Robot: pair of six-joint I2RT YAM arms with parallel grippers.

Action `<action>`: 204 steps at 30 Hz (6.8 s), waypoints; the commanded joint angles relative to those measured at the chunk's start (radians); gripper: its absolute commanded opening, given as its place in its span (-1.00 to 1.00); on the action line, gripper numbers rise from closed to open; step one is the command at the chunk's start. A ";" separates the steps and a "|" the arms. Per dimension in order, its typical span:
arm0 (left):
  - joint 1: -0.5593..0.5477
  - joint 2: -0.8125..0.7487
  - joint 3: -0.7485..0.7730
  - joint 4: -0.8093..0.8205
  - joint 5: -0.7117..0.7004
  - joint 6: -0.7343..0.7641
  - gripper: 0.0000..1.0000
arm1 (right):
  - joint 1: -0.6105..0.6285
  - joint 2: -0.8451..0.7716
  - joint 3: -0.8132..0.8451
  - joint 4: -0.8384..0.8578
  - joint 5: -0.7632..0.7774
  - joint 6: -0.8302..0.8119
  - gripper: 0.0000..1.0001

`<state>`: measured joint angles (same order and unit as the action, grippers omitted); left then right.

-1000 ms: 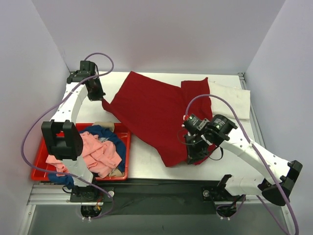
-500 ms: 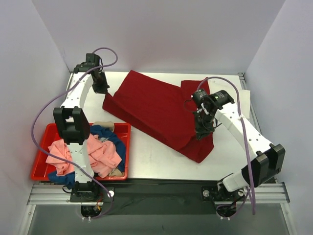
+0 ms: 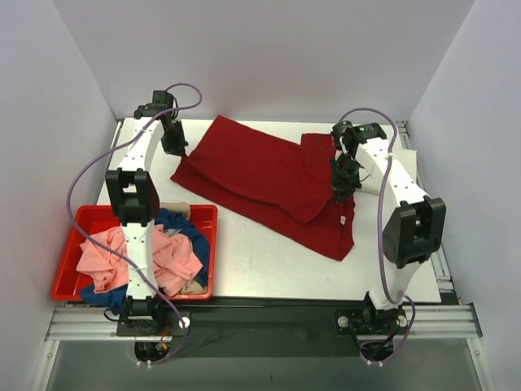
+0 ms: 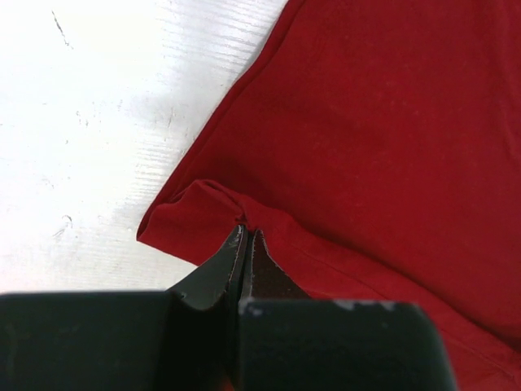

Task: Fold and stack the t-shirts
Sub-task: Fold the flattened tshirt in 1/3 of the way

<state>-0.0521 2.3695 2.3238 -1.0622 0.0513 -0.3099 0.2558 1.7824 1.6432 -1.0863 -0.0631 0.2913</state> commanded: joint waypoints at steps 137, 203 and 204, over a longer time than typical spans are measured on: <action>-0.080 -0.337 -0.882 0.565 0.032 -0.267 0.95 | 0.257 0.390 0.202 0.279 -0.113 0.072 -0.72; -0.078 -0.349 -0.955 0.556 0.030 -0.245 0.95 | 0.198 0.505 0.306 0.424 -0.244 0.100 -0.95; -0.078 -0.349 -0.955 0.553 0.030 -0.245 0.95 | 0.197 0.508 0.314 0.424 -0.248 0.101 -0.97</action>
<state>-0.1413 2.0083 1.4067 -0.4202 0.0948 -0.5682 0.4522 2.3070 1.8980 -0.6464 -0.3046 0.3931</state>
